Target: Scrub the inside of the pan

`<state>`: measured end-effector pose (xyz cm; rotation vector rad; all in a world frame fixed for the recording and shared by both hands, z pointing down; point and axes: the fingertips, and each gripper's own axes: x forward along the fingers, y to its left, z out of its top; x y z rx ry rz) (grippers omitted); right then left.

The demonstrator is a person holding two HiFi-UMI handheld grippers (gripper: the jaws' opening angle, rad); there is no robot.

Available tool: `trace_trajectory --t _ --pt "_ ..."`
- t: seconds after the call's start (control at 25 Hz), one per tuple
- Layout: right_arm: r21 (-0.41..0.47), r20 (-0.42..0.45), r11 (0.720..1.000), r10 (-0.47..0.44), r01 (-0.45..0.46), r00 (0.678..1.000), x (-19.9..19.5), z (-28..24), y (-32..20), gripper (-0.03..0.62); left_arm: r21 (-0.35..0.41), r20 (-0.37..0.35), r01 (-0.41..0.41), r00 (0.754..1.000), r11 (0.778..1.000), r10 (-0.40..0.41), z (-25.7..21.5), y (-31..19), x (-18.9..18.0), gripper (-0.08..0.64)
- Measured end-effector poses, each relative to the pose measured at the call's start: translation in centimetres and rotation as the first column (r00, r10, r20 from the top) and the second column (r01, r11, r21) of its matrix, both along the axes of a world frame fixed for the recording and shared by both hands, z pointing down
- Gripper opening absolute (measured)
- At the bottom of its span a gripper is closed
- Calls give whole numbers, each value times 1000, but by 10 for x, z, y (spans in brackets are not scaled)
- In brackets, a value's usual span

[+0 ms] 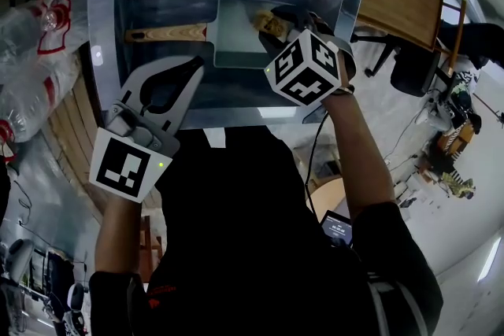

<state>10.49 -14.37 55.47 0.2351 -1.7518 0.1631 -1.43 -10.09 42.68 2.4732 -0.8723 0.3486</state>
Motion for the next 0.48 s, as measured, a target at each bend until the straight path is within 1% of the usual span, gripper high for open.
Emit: trace_trajectory --t 0.12,0.48 --pt "-13 26 1000 -8 9 1000 -20 -2 8 193 2 6 10 1000 1000 -10 0 5 -13 18" --pt "-31 38 998 -51 52 998 -58 2 27 193 -1 13 45 999 999 -45 1 20 -46 18"
